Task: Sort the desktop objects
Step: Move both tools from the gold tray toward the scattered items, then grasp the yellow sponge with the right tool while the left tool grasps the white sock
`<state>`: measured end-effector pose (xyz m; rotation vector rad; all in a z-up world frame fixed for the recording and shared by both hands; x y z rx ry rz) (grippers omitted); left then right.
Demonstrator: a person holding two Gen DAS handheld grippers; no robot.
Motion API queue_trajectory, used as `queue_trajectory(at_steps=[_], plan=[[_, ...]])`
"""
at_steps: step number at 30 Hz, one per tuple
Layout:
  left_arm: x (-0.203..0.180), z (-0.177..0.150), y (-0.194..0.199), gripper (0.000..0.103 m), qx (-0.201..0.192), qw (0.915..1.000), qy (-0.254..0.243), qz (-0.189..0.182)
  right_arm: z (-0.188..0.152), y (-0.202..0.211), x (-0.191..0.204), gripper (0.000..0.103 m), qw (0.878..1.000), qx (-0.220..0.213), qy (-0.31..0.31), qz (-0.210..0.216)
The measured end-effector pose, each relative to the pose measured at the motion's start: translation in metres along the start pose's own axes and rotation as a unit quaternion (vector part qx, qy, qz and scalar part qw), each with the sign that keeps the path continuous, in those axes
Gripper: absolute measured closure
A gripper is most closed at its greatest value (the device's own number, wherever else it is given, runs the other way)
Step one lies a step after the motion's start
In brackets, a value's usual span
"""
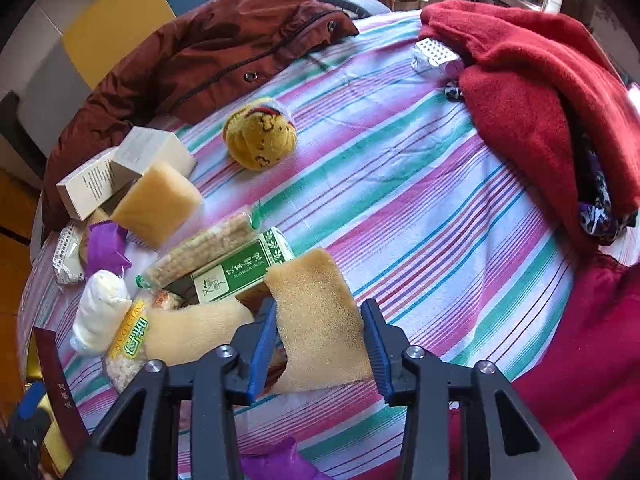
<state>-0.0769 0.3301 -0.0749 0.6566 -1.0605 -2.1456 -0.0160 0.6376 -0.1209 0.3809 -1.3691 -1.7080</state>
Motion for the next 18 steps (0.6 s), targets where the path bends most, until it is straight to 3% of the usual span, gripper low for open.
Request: queue_trajectory(at_steps=[9,11,18], plan=[[-0.027,0.036,-0.038,0.035,0.008,0.9995,-0.031,-0.007,0.015,0.038,0.014,0.062,0.995,-0.097,0.023,0.032],[-0.031,0.04,-0.05,0.035,0.015,0.9994,-0.032,0.0,0.016,0.041,0.022,0.061,0.993,-0.105,0.04,0.043],[-0.047,0.05,-0.085,0.036,0.044,0.9983,-0.025,-0.028,0.014,0.05,0.05,0.061,0.984,-0.13,0.107,0.055]])
Point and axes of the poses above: each gripper's, at about its wrist camera, not at the fingertips, and y roughly against the way its jaws point, x to its left, z to its top, the point moved 6 cm from there along -y, roughly the way its jaws point, and after that the axes turned 6 degrees about z, right-handed, at the moved point
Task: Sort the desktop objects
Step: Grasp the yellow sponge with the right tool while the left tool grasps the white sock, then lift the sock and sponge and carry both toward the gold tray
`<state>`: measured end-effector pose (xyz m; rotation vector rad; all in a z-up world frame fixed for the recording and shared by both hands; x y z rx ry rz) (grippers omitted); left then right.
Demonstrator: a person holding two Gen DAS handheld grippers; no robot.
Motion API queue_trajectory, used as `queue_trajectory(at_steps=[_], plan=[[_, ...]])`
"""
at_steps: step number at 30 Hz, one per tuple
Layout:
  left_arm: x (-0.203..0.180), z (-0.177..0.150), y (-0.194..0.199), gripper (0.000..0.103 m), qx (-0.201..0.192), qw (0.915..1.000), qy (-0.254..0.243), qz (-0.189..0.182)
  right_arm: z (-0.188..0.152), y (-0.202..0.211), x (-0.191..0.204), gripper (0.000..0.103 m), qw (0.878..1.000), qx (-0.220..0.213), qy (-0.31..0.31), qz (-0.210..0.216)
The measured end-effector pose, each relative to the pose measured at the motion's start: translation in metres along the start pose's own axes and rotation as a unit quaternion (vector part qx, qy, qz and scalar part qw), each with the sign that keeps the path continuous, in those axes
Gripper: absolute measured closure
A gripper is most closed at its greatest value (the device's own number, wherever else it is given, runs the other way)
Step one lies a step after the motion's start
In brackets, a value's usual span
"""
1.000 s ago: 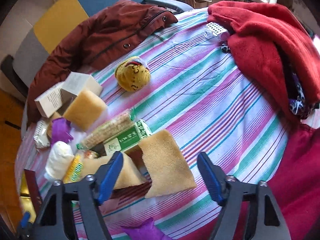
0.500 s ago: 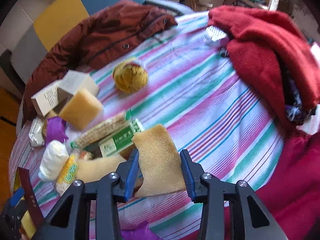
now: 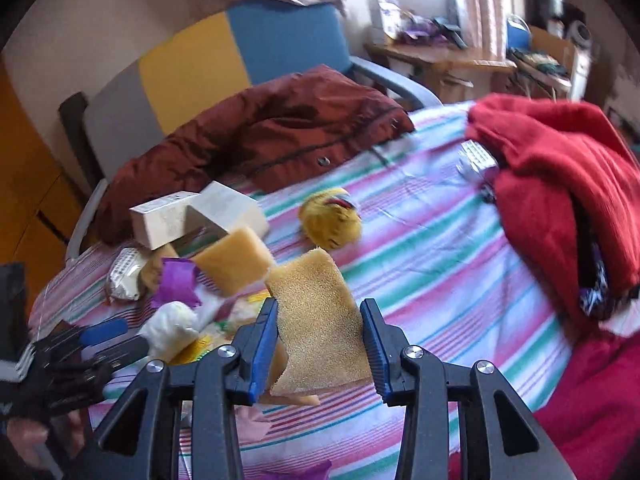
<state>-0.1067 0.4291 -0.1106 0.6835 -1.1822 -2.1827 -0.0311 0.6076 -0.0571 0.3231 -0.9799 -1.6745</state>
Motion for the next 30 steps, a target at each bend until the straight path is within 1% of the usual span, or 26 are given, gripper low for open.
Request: queue_trajectory(at_steps=[1,4,7,9,11,12,14,17,18,20,23,25,27,30], plan=[[-0.002,0.001,-0.003,0.037,0.001,1.0,-0.002,-0.001,0.001,0.003,0.002,0.061,1.0,-0.009,0.009,-0.003],[-0.01,0.003,-0.009,0.046,-0.006,0.9998,-0.016,-0.01,0.006,0.01,0.009,0.061,0.999,-0.032,0.037,-0.017],[-0.015,0.002,-0.007,0.05,-0.023,0.9991,-0.034,-0.004,0.008,0.013,0.014,0.061,0.998,-0.04,0.052,-0.013],[-0.013,0.0,-0.004,0.052,-0.029,0.9991,-0.029,-0.007,0.008,0.014,0.017,0.061,0.997,-0.046,0.059,-0.012],[-0.008,-0.002,0.0,0.054,-0.032,0.9993,-0.012,-0.013,0.01,0.017,0.019,0.061,0.996,-0.056,0.064,-0.011],[-0.005,-0.004,0.005,0.055,-0.033,0.9994,-0.003,-0.014,0.01,0.02,0.02,0.061,0.996,-0.062,0.065,-0.012],[-0.001,-0.008,0.018,0.057,-0.04,0.9991,0.005,-0.016,0.014,0.029,0.022,0.061,0.994,-0.087,0.069,-0.013],[0.009,-0.017,0.051,0.057,-0.069,0.9974,0.019,-0.011,0.019,0.046,0.026,0.061,0.989,-0.129,0.073,-0.007],[0.013,-0.019,0.059,0.059,-0.076,0.9967,0.025,-0.013,0.02,0.049,0.028,0.061,0.988,-0.137,0.075,0.004],[0.022,-0.027,0.079,0.067,-0.091,0.995,0.039,-0.014,0.018,0.047,0.036,0.061,0.989,-0.124,0.078,0.037],[0.042,-0.037,0.114,0.067,-0.119,0.9908,0.065,-0.006,0.013,0.04,0.05,0.061,0.987,-0.108,0.11,0.046],[0.057,-0.046,0.137,0.067,-0.139,0.9876,0.073,0.006,0.007,0.035,0.061,0.061,0.986,-0.094,0.124,0.056],[0.071,-0.056,0.153,0.069,-0.147,0.9854,0.083,0.018,0.002,0.031,0.07,0.061,0.986,-0.08,0.13,0.065],[0.085,-0.069,0.161,0.069,-0.147,0.9842,0.096,0.021,-0.007,0.028,0.081,0.061,0.985,-0.067,0.148,0.06]])
Point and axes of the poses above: each gripper's, at about its wrist camera, not at the fingertips, and y roughly against the way its jaws point, x to its left, z to its top, the point moved 6 cm from there along -y, roughly the way its jaws point, and after that the axes turned 6 degrees about z, right-handed, at the moved point
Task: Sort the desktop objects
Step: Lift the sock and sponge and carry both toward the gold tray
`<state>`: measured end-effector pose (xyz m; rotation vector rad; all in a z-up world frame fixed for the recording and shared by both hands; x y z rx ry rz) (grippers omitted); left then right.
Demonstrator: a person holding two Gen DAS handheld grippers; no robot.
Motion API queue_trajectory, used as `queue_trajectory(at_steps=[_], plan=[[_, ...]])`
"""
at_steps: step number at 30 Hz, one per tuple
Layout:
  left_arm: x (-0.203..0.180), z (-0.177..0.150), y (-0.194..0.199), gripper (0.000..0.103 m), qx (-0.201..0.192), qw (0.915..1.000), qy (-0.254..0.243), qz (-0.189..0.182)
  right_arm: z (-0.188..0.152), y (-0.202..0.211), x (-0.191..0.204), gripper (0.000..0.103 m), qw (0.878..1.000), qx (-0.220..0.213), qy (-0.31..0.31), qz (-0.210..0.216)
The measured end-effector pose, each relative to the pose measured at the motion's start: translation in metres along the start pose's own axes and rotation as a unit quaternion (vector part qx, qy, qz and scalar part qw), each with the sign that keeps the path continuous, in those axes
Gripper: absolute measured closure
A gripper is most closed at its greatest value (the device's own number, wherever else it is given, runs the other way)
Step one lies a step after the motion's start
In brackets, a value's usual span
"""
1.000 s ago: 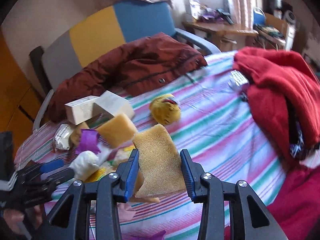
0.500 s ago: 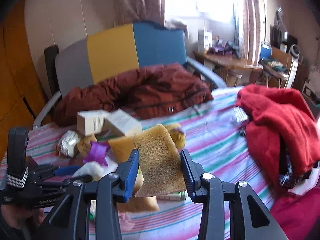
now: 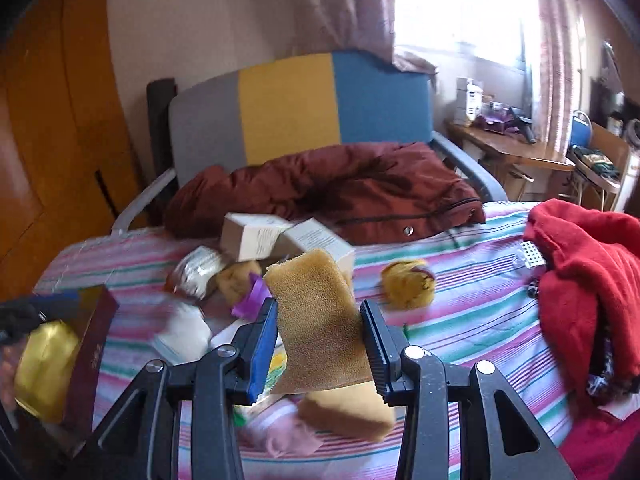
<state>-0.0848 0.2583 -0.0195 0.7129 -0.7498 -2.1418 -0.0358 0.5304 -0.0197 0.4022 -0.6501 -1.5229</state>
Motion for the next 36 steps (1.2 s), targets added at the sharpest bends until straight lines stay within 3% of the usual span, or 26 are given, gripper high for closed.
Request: queue_trajectory(at_steps=[4,8,12,19,21,23,26,30,33,36], plan=[[0.005,-0.013,-0.01,0.067,0.026,0.9996,-0.002,0.014,-0.005,-0.005,0.007,0.061,1.0,0.011,-0.004,0.003],[0.006,-0.022,-0.039,0.053,0.061,0.9974,0.005,0.038,-0.006,-0.004,0.011,0.061,1.0,0.017,-0.011,0.012],[0.001,-0.026,-0.076,0.046,0.099,0.994,0.014,0.045,-0.008,-0.006,0.021,0.059,1.0,0.021,0.001,0.022],[-0.004,-0.026,-0.143,0.046,0.151,0.9817,-0.009,0.116,-0.008,-0.008,0.025,0.058,0.999,0.019,0.015,0.029],[-0.005,-0.03,-0.156,0.046,0.166,0.9772,-0.022,0.13,-0.007,-0.01,0.024,0.058,0.999,0.019,0.017,0.027],[-0.004,-0.032,-0.159,0.048,0.164,0.9784,-0.024,0.124,-0.007,-0.012,0.024,0.057,0.999,0.023,0.02,0.025],[-0.001,-0.034,-0.146,0.051,0.144,0.9832,-0.019,0.111,-0.009,-0.013,0.03,0.057,0.999,0.025,0.037,0.023],[0.007,-0.028,-0.095,0.051,0.099,0.9911,-0.002,0.089,-0.008,-0.012,0.037,0.058,0.998,0.029,0.032,0.036],[0.021,-0.026,-0.049,0.051,0.068,0.9941,0.017,0.082,-0.003,-0.009,0.051,0.058,0.997,0.027,0.011,0.07],[0.051,-0.026,-0.005,0.05,0.044,0.994,0.042,0.091,-0.001,-0.011,0.091,0.058,0.991,0.034,0.01,0.127]])
Point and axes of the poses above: each gripper's, at about its wrist camera, not at the fingertips, and y roughly against the way its jaws point, x to its left, z to its top, the point moved 6 cm from there along -y, roughly the way its jaws point, and after that the axes turned 6 degrees about z, right-handed, at the moved point
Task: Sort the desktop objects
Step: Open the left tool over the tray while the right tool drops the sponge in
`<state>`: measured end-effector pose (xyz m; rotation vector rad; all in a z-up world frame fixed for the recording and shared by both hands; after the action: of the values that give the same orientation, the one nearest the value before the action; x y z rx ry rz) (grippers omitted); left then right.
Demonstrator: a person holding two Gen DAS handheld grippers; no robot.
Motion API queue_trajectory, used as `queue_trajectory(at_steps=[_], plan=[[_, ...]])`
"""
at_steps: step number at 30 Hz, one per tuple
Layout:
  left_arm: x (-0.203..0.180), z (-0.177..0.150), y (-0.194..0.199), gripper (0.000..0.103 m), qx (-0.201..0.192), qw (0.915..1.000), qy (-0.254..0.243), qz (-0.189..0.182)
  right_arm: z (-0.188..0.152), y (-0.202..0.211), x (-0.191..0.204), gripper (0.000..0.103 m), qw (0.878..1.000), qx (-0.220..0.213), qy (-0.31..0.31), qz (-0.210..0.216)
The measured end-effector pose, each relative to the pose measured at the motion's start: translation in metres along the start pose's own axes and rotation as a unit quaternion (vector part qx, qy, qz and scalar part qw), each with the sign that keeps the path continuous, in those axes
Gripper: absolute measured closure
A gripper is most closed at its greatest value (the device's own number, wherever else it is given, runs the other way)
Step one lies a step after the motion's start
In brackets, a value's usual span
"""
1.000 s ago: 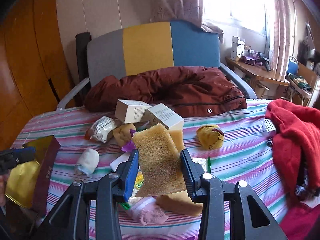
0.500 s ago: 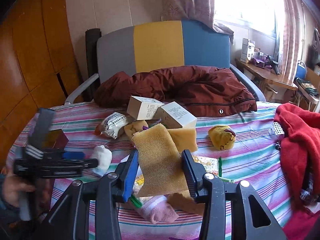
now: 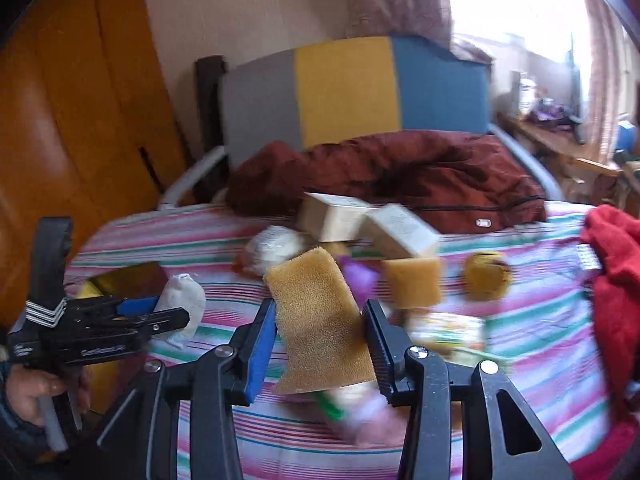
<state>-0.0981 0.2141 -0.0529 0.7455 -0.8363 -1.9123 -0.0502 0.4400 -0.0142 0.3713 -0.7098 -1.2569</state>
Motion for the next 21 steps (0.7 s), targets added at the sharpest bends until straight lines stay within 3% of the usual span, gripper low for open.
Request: queue_trajectory(at_steps=[4,8,13,16,18,21], plan=[[0.066,-0.008,0.041,0.05,-0.028,0.9979,0.049,0.031,-0.005,-0.027,0.072,0.058,0.996,0.033,0.028,0.084],[0.126,-0.023,0.061,0.05,-0.039,0.992,0.093,0.077,-0.022,-0.063,0.155,0.058,0.981,0.082,0.061,0.163],[0.183,-0.054,0.069,0.05,-0.032,0.983,0.139,0.115,-0.049,-0.106,0.235,0.057,0.961,0.147,0.076,0.22],[0.205,-0.066,0.075,0.046,-0.038,0.9776,0.158,0.133,-0.067,-0.123,0.261,0.038,0.95,0.179,0.058,0.25],[0.217,-0.071,0.077,0.043,-0.039,0.9748,0.17,0.14,-0.074,-0.127,0.27,0.037,0.948,0.182,0.061,0.255],[0.225,-0.075,0.077,0.039,-0.041,0.9719,0.181,0.144,-0.08,-0.128,0.274,0.026,0.947,0.186,0.06,0.254]])
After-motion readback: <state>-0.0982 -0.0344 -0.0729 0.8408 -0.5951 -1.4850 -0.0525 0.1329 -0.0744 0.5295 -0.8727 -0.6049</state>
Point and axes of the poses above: each gripper's, at about its wrist camera, not at the fingertips, and y roughly against the way its jaws point, x to its left, z to its top, the point moved 6 cm from there along -y, roughly the way its jaws point, and after that the axes turned 6 degrees about z, right-handed, at the moved point
